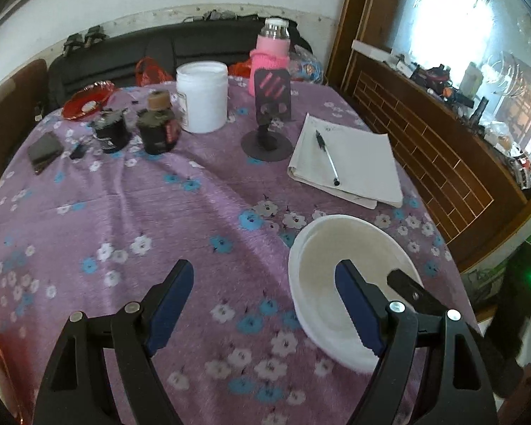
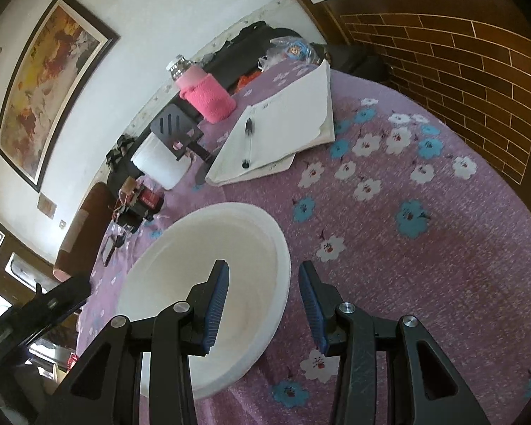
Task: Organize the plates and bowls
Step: 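Close both tools on the rim of the large white bowl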
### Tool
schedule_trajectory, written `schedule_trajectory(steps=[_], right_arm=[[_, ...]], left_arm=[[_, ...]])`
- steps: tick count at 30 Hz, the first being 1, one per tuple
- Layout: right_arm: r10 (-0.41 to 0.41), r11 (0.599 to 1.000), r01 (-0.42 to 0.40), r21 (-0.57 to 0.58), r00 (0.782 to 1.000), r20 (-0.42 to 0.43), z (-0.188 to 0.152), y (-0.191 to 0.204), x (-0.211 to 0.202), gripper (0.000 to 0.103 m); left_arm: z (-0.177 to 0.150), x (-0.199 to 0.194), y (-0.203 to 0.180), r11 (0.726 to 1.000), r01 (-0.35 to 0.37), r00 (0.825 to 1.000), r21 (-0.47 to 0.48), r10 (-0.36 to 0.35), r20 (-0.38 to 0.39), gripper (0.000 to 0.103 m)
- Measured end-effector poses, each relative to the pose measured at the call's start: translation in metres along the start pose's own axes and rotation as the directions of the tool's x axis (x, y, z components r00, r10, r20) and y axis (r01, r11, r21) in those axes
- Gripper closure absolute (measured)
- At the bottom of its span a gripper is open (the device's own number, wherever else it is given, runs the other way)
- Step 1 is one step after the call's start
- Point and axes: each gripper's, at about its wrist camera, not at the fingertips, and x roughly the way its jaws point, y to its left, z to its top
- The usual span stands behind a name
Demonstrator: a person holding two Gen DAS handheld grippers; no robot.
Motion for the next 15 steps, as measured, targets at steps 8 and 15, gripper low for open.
schedule_trajectory(steps=[8, 15], right_arm=[[-0.006, 1.0, 0.006, -0.013, 1.0, -0.02, -0.002, 0.002, 0.003, 0.059], [-0.022, 0.999, 0.019, -0.05, 0.999, -0.046, -0.006, 0.008, 0.01, 0.061]], left_arm=[[-0.003, 0.04, 0.0, 1.0, -0.013, 0.997, -0.015, 0.012, -0.075, 0.022], [-0.011, 0.054, -0.014, 0.998, -0.026, 0.995, 0.051, 0.031, -0.095, 0.022]])
